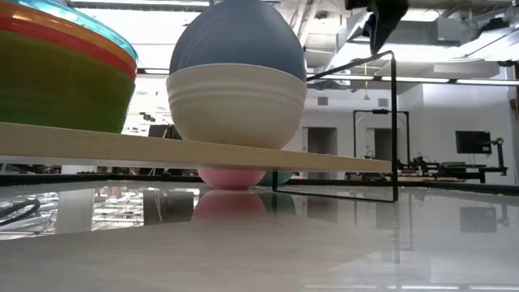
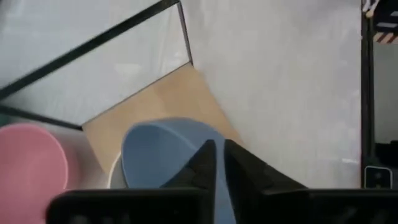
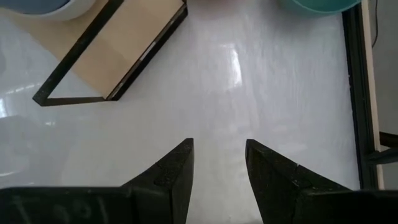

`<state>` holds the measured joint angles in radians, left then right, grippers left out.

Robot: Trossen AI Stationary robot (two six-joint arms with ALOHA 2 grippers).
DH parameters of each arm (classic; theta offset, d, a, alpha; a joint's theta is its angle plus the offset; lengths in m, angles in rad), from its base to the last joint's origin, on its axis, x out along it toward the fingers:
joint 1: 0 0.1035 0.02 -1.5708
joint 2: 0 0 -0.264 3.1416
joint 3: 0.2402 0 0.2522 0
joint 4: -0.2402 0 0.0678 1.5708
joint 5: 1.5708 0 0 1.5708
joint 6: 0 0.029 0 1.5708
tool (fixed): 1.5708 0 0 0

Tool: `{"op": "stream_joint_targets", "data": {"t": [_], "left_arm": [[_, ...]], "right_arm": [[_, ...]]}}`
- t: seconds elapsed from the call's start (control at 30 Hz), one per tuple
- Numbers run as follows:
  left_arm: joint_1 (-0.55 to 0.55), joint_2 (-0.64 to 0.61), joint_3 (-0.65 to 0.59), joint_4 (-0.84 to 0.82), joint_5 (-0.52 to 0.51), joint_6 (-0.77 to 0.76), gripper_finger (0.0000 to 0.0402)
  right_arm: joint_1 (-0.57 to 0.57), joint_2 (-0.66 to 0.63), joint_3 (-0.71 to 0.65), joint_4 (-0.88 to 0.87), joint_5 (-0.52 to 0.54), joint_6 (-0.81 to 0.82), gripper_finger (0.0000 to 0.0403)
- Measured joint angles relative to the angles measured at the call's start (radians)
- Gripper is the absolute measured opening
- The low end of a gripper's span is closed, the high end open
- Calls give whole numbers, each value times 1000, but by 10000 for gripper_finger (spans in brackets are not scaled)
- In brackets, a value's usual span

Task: Place and stack bowls onto a shelf
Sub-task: Stack the light blue bowl on the top white bowl on the shelf

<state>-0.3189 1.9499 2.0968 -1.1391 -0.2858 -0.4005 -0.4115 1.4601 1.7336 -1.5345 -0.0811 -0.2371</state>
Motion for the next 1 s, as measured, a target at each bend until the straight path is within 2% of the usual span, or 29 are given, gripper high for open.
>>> {"op": "stream_joint_targets", "data": {"t": [0.13, 0.27, 0.5, 0.73, 0.8, 0.87, 0.93, 1.0], "left_arm": [[-6, 5, -12, -66, -24, -81, 3], [-26, 48, -16, -126, -91, -183, 0], [-54, 119, -16, -62, -73, -240, 0], [-60, 116, -16, -117, -181, -306, 0], [-46, 123, -20, -135, -185, -293, 0], [-33, 138, -21, -135, -140, -293, 0], [-30, 152, -25, -139, -121, -289, 0], [-33, 143, -23, -148, -147, -294, 0]], "right_arm": [[-21, 0, 0, 0, 0, 0, 171], [-31, 0, 0, 0, 0, 0, 171], [-30, 0, 0, 1, -2, 0, 171], [-27, 0, 0, 2, -8, 1, 171], [-27, 0, 0, 3, -34, 3, 171], [-27, 0, 0, 4, -78, 18, 171], [-26, 0, 0, 12, -157, 47, 171], [-21, -6, 0, 38, -269, 68, 171]]}}
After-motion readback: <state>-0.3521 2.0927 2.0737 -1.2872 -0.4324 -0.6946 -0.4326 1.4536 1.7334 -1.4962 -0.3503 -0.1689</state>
